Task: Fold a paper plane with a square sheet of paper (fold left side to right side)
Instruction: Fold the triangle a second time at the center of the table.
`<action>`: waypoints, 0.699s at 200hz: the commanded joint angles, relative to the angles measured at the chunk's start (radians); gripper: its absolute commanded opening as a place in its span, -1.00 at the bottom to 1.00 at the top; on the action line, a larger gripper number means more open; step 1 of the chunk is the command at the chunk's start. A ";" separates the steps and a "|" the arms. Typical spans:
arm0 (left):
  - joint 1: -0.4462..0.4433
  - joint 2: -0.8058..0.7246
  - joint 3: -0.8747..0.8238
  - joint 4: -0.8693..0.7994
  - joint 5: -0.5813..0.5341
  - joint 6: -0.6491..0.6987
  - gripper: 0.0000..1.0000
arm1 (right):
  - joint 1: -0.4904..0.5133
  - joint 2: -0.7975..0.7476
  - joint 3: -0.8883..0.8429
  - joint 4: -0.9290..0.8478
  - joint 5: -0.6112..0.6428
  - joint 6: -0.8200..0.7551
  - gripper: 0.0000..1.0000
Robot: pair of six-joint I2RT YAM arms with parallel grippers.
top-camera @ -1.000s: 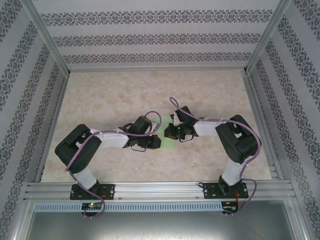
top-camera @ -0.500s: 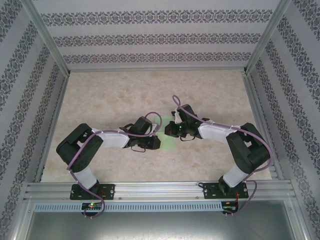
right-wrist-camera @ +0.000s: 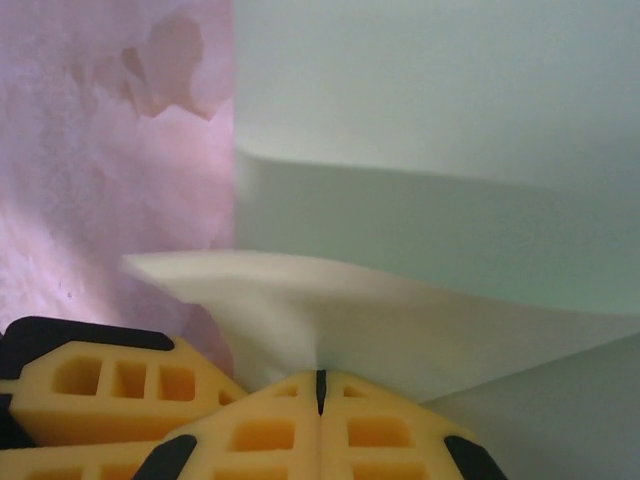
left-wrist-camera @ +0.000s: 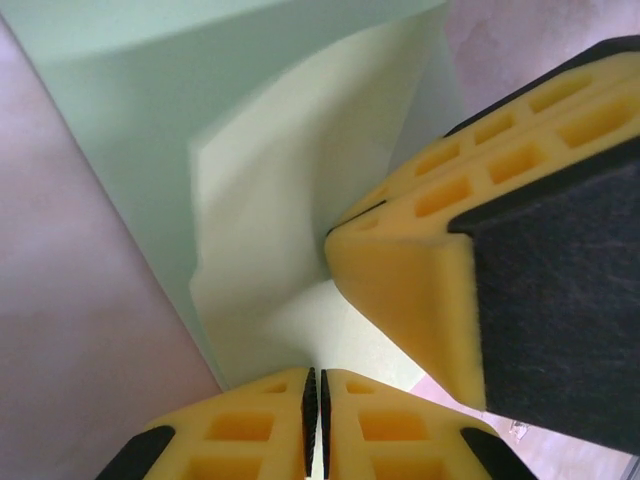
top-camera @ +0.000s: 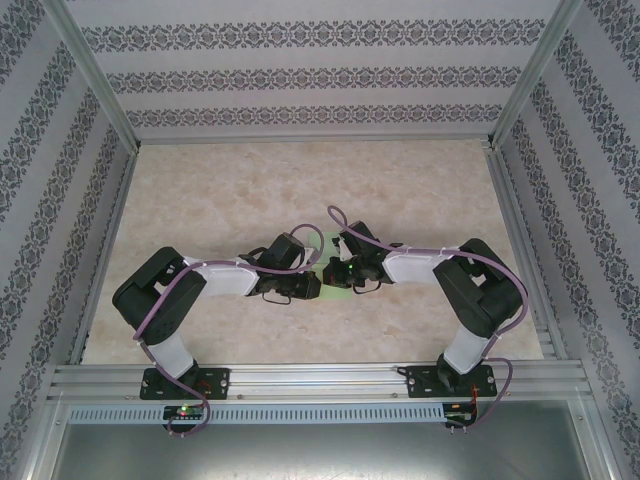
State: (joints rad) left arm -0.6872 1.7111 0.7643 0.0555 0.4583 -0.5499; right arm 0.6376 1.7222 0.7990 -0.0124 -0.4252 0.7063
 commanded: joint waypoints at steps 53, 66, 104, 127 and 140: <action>-0.006 0.025 -0.014 -0.106 -0.070 0.022 -0.71 | 0.005 0.005 0.042 -0.109 0.111 -0.080 -1.00; -0.006 0.026 -0.016 -0.105 -0.069 0.022 -0.71 | -0.002 0.002 0.042 -0.114 0.114 -0.087 -1.00; -0.006 0.030 -0.020 -0.102 -0.067 0.021 -0.71 | -0.031 0.003 0.046 -0.116 0.112 -0.100 -1.00; -0.006 0.033 -0.022 -0.097 -0.065 0.018 -0.71 | -0.049 0.010 0.052 -0.120 0.108 -0.110 -1.00; -0.006 0.033 -0.022 -0.097 -0.066 0.019 -0.71 | -0.062 0.010 0.052 -0.121 0.105 -0.114 -1.00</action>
State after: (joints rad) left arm -0.6880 1.7111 0.7643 0.0532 0.4549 -0.5503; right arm 0.6102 1.7267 0.8360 -0.0940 -0.3782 0.6239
